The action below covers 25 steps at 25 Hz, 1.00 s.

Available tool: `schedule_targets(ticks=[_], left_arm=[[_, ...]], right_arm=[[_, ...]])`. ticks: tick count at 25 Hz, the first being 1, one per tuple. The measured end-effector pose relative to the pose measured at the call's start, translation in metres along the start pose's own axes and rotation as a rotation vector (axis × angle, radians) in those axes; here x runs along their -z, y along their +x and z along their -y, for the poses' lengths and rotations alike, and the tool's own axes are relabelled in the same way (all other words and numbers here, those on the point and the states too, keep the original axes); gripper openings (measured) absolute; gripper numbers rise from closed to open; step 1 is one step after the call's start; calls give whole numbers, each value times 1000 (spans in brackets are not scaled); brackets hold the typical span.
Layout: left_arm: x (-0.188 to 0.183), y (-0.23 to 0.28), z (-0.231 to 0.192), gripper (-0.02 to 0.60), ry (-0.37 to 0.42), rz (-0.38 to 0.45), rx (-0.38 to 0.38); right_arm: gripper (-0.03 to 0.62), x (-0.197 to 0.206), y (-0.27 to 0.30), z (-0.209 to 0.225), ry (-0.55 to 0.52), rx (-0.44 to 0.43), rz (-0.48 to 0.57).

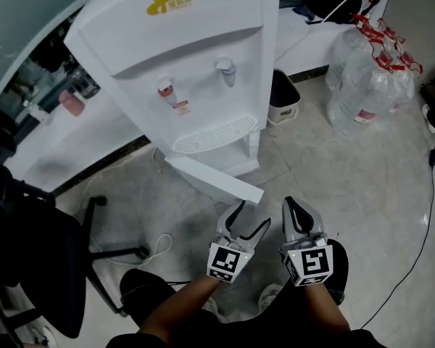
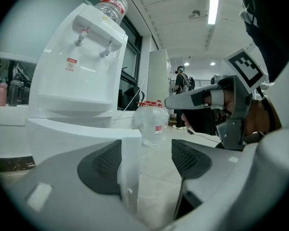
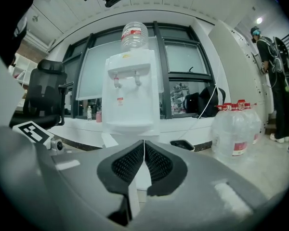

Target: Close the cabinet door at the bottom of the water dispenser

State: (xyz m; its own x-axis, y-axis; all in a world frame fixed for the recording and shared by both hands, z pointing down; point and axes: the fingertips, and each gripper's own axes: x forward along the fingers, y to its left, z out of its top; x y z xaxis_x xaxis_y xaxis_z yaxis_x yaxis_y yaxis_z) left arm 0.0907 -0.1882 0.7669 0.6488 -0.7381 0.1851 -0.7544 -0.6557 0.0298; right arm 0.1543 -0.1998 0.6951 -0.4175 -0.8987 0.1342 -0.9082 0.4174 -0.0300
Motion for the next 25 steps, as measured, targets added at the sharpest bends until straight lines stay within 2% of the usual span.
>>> schedule_targets(ticks=[11, 18, 21, 25], left_arm=[[-12, 55, -18, 328, 28, 14, -5], [-19, 87, -38, 301, 93, 23, -3], [-23, 100, -48, 302, 92, 24, -8], [-27, 112, -59, 313, 76, 32, -13]], right_arm=[[11, 18, 4, 14, -38, 14, -37], [11, 35, 11, 17, -80, 17, -89], [11, 35, 14, 16, -103, 11, -84], [11, 39, 16, 18, -70, 11, -93]])
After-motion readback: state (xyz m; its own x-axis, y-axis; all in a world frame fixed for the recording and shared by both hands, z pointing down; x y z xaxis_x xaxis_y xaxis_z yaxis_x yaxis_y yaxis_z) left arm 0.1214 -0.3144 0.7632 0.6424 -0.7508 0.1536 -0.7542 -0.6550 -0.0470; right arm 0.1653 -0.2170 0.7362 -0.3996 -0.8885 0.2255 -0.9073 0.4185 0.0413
